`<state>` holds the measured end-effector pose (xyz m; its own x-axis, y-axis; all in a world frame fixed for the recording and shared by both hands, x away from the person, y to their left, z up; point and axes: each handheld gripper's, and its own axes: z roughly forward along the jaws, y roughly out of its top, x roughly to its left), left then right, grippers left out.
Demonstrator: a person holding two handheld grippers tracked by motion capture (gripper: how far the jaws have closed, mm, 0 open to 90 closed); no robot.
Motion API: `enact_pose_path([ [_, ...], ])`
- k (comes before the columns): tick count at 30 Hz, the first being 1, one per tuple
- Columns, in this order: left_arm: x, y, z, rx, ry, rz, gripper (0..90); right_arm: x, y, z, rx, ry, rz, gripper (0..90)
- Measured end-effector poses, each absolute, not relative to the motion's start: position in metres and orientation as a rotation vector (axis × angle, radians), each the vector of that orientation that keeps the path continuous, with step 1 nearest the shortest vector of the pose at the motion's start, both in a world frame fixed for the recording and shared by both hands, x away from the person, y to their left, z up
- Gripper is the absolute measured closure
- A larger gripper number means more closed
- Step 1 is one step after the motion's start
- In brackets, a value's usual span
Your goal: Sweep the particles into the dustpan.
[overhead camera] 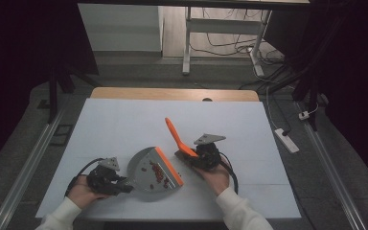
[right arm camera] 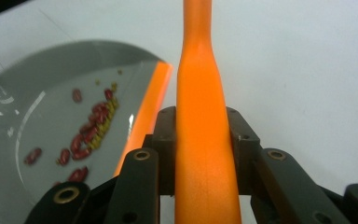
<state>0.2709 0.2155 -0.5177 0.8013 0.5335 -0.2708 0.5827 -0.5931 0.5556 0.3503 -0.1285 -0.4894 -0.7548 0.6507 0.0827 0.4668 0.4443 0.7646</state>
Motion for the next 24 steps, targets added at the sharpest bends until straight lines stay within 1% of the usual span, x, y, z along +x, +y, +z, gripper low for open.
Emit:
enact_pose_path([
  [7, 0.271, 0.216, -0.518, 2.343, 0.823, -0.102, 61.8, 0.34, -0.126, -0.496, 0.98, 2.509, 1.19, 69.7],
  [12, 0.271, 0.215, -0.519, 2.345, 0.828, -0.1, 61.8, 0.327, -0.117, -0.499, 0.993, 2.554, 1.271, 69.7],
  [15, 0.271, 0.215, -0.519, 2.347, 0.826, -0.104, 61.8, 0.318, -0.105, -0.496, 0.981, 2.615, 1.389, 69.7],
  [18, 0.271, 0.215, -0.519, 2.344, 0.827, -0.104, 61.7, 0.311, -0.099, -0.489, 0.888, 2.589, 1.37, 69.7],
  [24, 0.271, 0.215, -0.52, 2.346, 0.826, -0.107, 61.7, 0.319, -0.117, -0.479, 0.887, 2.471, 1.336, 69.7],
])
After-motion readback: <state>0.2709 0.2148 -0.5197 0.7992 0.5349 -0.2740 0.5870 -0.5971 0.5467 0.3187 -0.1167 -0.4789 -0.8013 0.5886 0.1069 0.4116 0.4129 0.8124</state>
